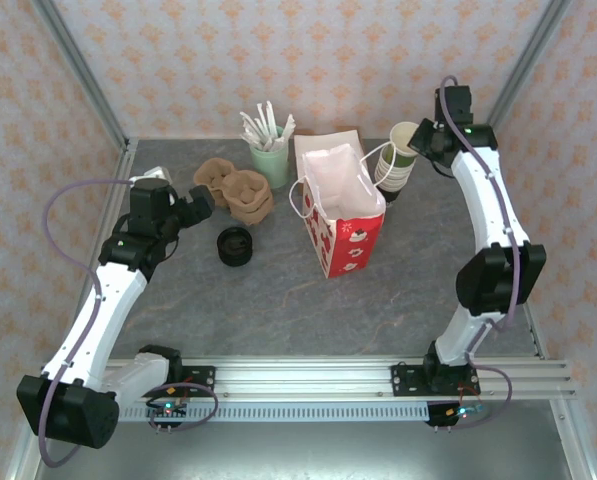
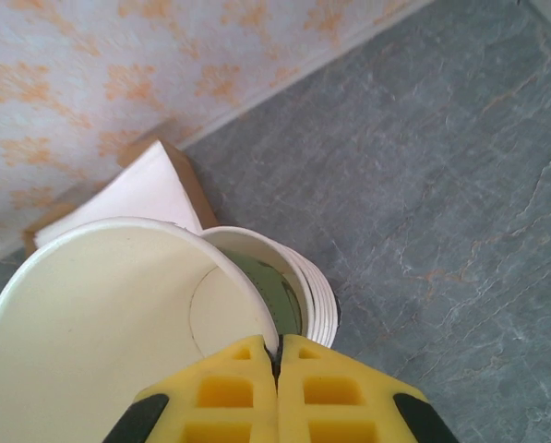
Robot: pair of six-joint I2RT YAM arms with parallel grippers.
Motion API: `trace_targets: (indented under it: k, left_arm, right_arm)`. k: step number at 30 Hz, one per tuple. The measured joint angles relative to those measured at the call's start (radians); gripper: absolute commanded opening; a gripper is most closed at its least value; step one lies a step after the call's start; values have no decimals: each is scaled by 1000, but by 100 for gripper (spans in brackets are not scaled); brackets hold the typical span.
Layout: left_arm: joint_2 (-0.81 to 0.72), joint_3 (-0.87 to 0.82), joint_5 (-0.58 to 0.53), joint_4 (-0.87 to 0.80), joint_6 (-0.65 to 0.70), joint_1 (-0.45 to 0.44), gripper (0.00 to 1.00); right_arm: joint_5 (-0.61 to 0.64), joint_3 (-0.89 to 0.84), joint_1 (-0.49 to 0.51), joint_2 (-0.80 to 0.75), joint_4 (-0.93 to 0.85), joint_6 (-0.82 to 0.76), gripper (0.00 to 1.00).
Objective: Pack the takeout coffee
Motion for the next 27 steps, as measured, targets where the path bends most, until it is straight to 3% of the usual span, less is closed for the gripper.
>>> trace_targets:
  k: [9,18,27]
  left_arm:
    - [3,93,48,-14,1,-95,100]
    - [80,123,98,-39,44,-174,96]
    - [86,60,114,-37,45,-174,96]
  right_arm:
    - [37,0,0,-169,-23,-5,3]
    - [37,-10,1,-374,-159,-47,2]
    - [-43,-337,18,-689,-304,-57,2]
